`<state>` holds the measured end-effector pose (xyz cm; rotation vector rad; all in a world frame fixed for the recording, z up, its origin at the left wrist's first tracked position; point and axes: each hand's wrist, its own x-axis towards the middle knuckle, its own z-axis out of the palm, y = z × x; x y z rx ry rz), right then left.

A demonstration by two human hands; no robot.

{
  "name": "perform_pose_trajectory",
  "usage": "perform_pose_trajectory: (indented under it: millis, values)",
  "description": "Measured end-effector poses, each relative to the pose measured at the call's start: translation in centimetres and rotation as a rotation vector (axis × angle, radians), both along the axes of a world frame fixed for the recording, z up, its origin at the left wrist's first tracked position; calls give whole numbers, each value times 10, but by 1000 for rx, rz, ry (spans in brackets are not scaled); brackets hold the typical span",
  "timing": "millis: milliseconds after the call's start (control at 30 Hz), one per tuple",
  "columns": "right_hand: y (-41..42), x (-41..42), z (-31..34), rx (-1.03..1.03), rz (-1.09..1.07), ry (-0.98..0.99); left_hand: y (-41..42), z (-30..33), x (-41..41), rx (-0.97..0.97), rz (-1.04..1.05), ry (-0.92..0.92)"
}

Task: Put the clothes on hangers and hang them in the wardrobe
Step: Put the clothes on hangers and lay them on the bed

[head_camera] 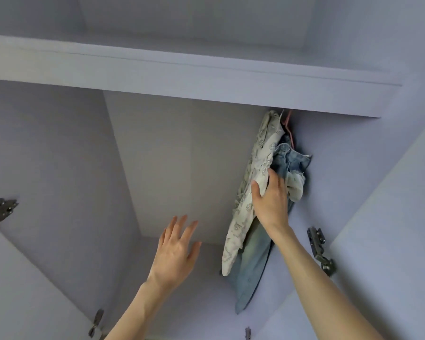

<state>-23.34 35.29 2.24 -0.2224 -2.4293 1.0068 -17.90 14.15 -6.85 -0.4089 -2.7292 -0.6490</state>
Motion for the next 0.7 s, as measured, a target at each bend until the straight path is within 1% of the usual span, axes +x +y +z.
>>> perform_pose_trajectory:
  millis: [67,200,333,400,467,567,700]
  values:
    - [5,-31,14,-34,-41,1,9,8,-18,6,-24,7]
    - [15,-74,24,-53,-139,-148,14,21,-43,59,-52,16]
    - [18,-97,28,-180,-296,-301,6,28,-59,61,-73,24]
    - [16,-102,26,-173,-359,-276,-3,28,-62,70,-79,14]
    - [11,-103,22,-133,-367,-194,-14,28,-64,79,-70,12]
    - [6,-102,16,-99,-342,-95,-27,29,-69,72,-59,15]
    - [4,-97,14,-27,-275,-11,-34,32,-78,64,-58,11]
